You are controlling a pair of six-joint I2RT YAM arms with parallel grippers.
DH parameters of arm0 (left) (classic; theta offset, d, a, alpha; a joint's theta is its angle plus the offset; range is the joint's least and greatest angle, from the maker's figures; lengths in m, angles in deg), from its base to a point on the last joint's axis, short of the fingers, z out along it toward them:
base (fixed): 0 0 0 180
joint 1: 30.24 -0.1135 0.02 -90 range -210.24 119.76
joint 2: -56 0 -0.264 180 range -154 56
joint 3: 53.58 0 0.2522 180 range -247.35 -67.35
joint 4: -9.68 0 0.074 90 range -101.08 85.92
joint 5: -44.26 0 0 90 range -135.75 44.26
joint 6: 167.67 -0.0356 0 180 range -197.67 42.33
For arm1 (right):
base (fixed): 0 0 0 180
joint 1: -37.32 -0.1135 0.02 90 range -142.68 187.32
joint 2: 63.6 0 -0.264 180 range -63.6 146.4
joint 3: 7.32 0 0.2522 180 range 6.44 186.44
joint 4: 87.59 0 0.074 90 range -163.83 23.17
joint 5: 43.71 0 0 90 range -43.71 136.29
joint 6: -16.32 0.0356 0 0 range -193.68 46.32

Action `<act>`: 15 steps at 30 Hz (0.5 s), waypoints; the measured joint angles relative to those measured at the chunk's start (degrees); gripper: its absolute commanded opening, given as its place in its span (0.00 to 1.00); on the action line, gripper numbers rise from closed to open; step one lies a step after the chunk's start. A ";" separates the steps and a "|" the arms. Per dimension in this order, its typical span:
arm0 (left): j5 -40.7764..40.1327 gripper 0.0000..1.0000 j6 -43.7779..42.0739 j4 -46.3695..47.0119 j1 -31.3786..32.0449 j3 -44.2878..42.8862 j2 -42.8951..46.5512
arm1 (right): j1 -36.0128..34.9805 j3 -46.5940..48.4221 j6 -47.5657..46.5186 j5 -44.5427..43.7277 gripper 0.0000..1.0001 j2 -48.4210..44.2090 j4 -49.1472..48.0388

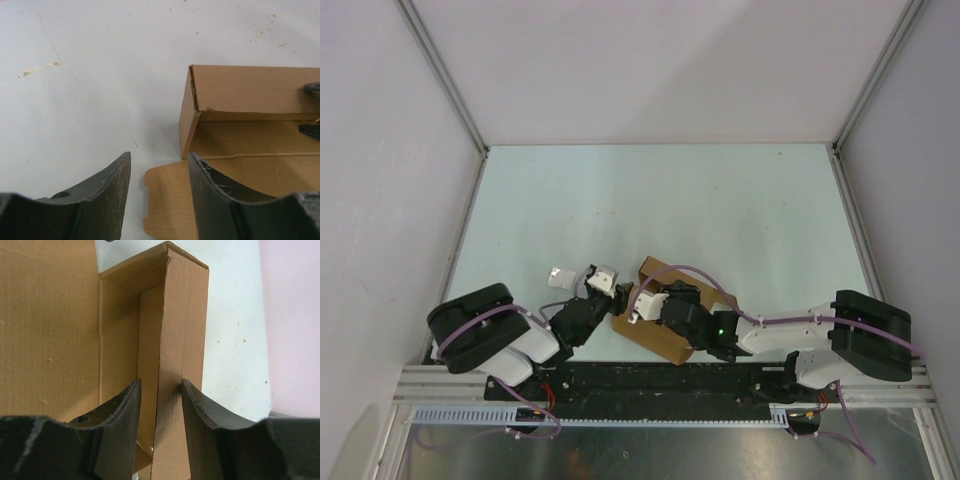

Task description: Fold the paper box

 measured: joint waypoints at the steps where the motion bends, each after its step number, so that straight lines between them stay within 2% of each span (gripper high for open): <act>1: 0.00 0.55 0.13 0.00 0.00 0.22 0.50 | 0.00 -0.04 0.00 0.13 0.45 -0.22 -0.02; 9: 0.09 0.56 0.70 -0.02 0.00 0.39 5.73 | -0.11 -0.33 0.04 2.03 0.57 -4.35 -0.52; 15: 0.33 0.57 1.14 -0.09 0.00 0.39 11.58 | -0.13 -0.33 0.66 4.00 0.60 -7.98 -1.01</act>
